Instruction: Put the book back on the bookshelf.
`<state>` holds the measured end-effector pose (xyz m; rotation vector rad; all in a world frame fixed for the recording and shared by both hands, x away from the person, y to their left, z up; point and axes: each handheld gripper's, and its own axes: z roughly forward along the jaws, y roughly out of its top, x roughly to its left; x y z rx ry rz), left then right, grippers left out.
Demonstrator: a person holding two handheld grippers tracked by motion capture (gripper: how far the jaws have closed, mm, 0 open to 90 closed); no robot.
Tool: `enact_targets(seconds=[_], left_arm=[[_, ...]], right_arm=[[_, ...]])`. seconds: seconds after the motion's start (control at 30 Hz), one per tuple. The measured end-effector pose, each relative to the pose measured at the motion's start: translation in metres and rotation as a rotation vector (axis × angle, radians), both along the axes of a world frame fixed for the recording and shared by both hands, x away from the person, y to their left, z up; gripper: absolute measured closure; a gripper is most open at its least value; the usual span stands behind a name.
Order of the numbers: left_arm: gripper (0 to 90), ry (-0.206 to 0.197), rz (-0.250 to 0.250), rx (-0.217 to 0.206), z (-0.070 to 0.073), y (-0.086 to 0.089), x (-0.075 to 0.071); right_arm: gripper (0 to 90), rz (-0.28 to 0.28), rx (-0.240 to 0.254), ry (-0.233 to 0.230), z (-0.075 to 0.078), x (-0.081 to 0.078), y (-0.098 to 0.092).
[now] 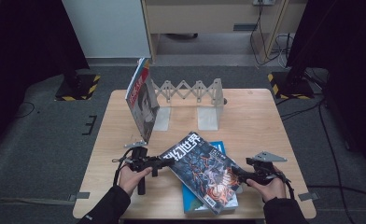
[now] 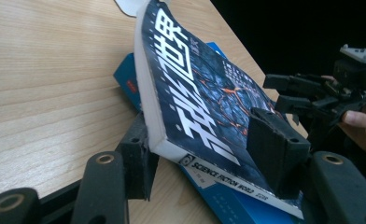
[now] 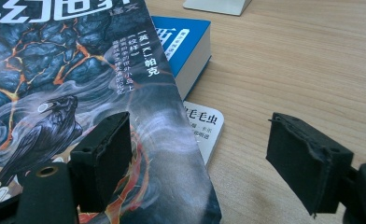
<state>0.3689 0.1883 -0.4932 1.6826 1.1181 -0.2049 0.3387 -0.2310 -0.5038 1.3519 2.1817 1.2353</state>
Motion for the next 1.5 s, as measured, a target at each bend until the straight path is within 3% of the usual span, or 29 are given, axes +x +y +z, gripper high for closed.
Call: enact_targets(seconds=[0.23, 0.43, 0.53, 0.67, 0.77, 1.1, 1.37, 1.5], left_arm=[[50.0, 0.07, 0.007, -0.016, -0.002, -0.004, 0.008], [49.3, 0.071, 0.012, 0.021, -0.003, -0.013, 0.015], [54.3, 0.091, 0.024, 0.037, -0.005, -0.013, 0.018], [58.2, 0.115, 0.03, 0.022, -0.006, -0.013, 0.019], [62.7, 0.111, 0.034, 0.0, -0.001, -0.013, 0.018], [69.7, 0.125, 0.06, -0.02, 0.025, -0.016, 0.018], [73.1, 0.122, 0.084, -0.039, 0.043, -0.013, 0.02], [75.2, 0.128, 0.1, -0.066, 0.05, -0.01, 0.022]], right_arm=[[22.8, 0.001, 0.005, 0.003, 0.0, 0.0, -0.001], [22.8, 0.002, 0.004, 0.009, 0.0, 0.0, -0.001], [22.7, 0.004, 0.006, 0.01, 0.0, 0.0, -0.002], [22.7, 0.004, 0.007, 0.01, 0.0, 0.0, -0.002], [22.6, 0.004, 0.01, 0.01, 0.0, 0.001, -0.002], [23.2, -0.012, 0.025, 0.02, 0.0, 0.003, -0.009], [21.7, -0.088, -0.007, 0.01, -0.001, 0.007, -0.026], [19.6, -0.124, -0.054, 0.022, -0.005, 0.01, -0.036]])
